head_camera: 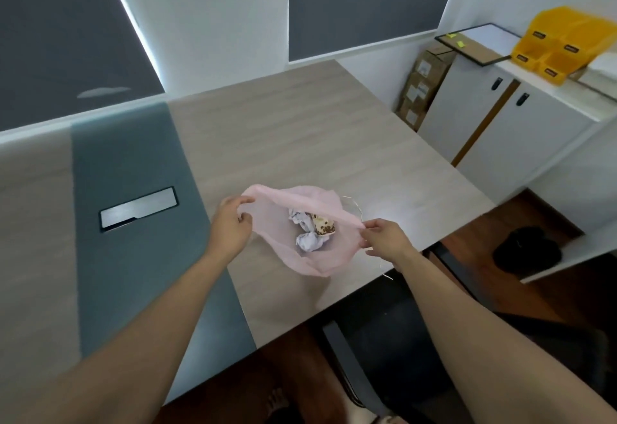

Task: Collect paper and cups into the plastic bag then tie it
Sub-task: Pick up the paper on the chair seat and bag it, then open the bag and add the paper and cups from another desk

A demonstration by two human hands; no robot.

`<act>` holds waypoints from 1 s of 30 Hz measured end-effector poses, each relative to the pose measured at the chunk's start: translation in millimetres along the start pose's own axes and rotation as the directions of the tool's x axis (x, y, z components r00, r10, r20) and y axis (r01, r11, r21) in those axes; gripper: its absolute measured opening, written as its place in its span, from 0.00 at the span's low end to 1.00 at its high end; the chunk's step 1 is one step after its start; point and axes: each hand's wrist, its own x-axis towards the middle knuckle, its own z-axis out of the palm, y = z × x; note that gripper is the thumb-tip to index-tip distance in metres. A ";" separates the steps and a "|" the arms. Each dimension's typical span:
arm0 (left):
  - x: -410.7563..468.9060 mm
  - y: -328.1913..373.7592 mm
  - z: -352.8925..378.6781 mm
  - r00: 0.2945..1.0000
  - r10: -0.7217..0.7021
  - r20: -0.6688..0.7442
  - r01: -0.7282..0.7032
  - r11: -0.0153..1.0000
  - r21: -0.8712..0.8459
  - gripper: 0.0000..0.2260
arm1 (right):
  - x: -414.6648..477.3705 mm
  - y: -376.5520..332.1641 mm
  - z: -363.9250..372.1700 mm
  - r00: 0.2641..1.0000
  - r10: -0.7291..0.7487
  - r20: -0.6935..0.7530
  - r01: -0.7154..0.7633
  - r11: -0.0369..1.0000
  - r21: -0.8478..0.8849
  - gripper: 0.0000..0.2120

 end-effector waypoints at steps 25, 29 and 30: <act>-301.6 130.0 195.6 0.981 0.143 0.133 -0.156 0.984 0.089 0.18 | -142.3 181.6 -211.7 0.931 -0.226 0.288 0.336 0.840 -0.427 0.09; -362.7 152.2 263.1 0.965 0.159 0.207 -0.177 0.982 0.068 0.16 | -167.0 244.2 -261.3 0.914 -0.226 0.338 0.385 0.745 -0.545 0.08; -374.9 157.7 278.0 0.958 0.156 0.239 -0.177 0.982 0.069 0.16 | -170.2 257.5 -269.9 0.912 -0.220 0.347 0.391 0.727 -0.564 0.09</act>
